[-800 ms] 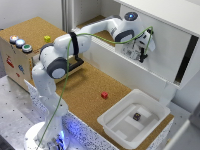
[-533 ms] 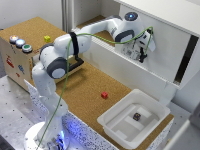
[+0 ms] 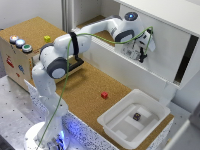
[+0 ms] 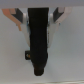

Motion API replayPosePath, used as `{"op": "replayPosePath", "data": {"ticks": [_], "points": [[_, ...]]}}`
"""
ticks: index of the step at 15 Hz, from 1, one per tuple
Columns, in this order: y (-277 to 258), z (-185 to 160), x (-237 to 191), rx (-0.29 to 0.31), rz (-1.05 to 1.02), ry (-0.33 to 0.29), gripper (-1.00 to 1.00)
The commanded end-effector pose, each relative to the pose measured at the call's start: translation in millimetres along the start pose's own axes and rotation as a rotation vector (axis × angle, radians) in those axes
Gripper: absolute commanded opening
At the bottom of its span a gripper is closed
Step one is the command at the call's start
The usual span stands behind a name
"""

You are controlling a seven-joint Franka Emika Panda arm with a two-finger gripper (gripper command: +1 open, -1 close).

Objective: Move the door to the left side

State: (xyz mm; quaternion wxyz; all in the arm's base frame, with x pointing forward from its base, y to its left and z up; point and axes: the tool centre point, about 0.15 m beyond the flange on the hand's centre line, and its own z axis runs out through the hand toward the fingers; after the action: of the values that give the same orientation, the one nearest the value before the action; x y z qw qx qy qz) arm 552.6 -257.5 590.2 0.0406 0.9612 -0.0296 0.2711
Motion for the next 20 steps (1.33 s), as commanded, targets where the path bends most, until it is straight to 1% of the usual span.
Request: {"op": "replayPosePath", "data": {"ticks": [1, 11, 20], "points": [[-21, 17, 4, 0.014, 0.01, -0.047, -1.0], [-44, 17, 8, -0.004, 0.012, -0.037, -1.0], [-69, 17, 11, -0.024, 0.001, -0.042, -1.0]]}}
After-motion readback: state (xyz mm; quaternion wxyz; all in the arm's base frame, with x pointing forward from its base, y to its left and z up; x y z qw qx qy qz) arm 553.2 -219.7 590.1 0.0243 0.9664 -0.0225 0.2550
